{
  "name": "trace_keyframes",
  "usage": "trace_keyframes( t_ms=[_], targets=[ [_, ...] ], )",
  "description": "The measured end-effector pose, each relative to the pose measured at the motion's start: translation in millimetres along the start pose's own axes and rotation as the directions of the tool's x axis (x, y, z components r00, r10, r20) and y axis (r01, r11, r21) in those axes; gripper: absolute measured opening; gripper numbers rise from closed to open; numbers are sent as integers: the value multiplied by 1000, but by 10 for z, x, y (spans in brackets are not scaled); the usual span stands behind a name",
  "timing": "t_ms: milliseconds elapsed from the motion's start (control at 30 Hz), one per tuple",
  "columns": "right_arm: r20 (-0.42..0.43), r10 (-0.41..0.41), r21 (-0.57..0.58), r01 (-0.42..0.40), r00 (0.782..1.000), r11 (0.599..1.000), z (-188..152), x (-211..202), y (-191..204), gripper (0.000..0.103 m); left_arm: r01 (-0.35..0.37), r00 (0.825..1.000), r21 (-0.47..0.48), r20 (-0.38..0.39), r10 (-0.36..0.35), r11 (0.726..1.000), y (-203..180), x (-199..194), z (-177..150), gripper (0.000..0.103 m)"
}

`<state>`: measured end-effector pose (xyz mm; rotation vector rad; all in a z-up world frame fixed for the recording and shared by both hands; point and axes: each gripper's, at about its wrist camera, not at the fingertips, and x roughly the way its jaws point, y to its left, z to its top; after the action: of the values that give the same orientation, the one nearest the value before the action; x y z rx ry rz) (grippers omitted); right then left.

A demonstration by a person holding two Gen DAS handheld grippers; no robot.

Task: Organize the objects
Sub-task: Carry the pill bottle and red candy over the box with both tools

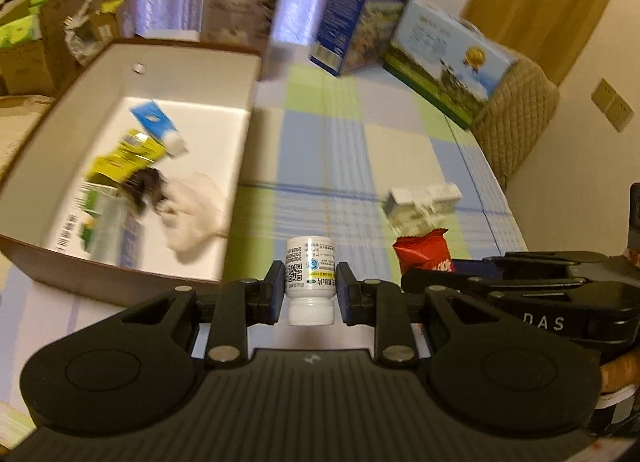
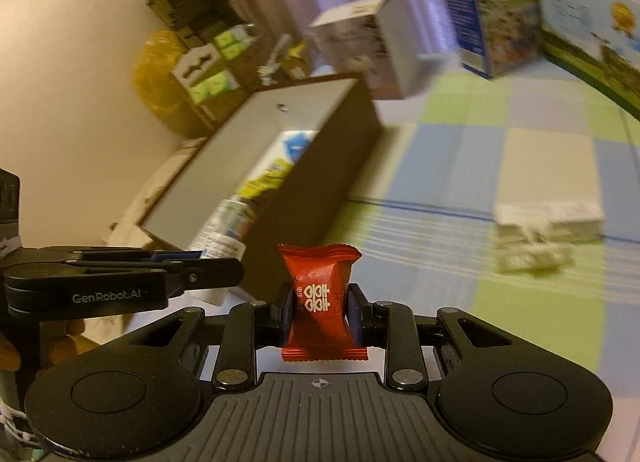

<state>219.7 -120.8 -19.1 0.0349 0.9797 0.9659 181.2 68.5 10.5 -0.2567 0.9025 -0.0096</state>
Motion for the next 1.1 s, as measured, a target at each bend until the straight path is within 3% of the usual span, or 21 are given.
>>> trace_keyframes(
  t_ms=[233, 400, 700, 1100],
  targets=[
    [6, 67, -47, -66, 998, 997, 222, 401, 495, 25, -63, 997, -25, 38, 63, 998, 584, -203, 158, 22],
    [10, 58, -68, -57, 998, 996, 385, 708, 752, 25, -110, 993, -22, 48, 111, 994, 979, -207, 305, 22],
    [0, -60, -69, 59, 998, 996, 690, 1281, 825, 25, -136, 990, 22, 35, 135, 990, 1486, 90, 668, 22],
    [3, -199, -107, 198, 980, 974, 1063, 1830, 697, 25, -107, 994, 61, -5, 108, 992, 1658, 639, 1083, 22]
  ],
)
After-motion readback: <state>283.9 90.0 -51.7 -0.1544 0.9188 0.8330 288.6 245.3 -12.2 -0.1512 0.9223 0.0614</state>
